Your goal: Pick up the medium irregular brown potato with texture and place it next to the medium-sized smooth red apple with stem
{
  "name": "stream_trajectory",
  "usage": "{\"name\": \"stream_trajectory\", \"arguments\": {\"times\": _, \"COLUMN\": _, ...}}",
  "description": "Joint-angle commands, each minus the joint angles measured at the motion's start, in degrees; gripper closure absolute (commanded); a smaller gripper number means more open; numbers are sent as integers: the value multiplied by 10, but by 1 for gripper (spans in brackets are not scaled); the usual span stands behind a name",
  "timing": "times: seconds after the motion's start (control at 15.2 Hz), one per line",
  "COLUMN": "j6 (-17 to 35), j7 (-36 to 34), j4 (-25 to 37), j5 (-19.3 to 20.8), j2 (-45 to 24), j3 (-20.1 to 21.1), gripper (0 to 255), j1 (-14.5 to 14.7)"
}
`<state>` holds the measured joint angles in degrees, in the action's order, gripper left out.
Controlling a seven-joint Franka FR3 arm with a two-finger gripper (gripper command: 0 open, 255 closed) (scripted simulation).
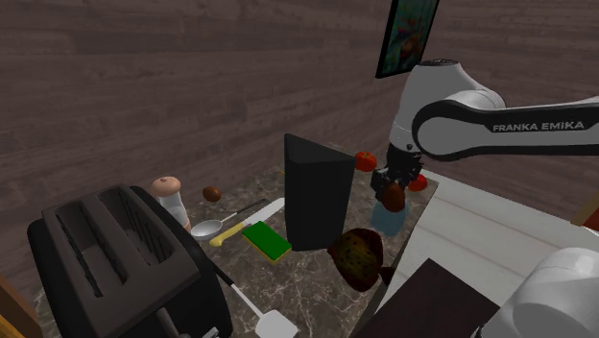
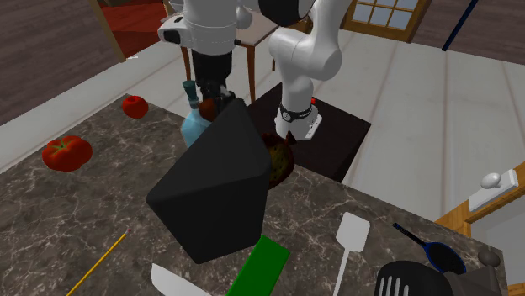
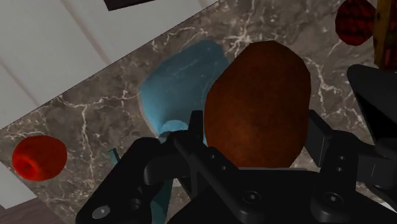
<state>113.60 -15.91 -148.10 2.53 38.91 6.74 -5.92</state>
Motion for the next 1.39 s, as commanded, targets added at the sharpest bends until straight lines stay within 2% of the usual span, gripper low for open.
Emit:
{"name": "stream_trajectory", "arguments": {"times": 0.0, "j6": 6, "j7": 26, "j4": 5, "j5": 14, "j2": -9, "j3": -22, "gripper": 255, "j1": -13}}
{"name": "stream_trajectory", "arguments": {"times": 0.73, "j6": 51, "j7": 172, "j4": 83, "j5": 69, "j2": -117, "j3": -145, "gripper": 255, "j1": -78}}
{"name": "stream_trajectory", "arguments": {"times": 1.32, "j6": 73, "j7": 295, "j4": 205, "j5": 60, "j2": -248, "j3": -233, "gripper": 255, "j1": -106}}
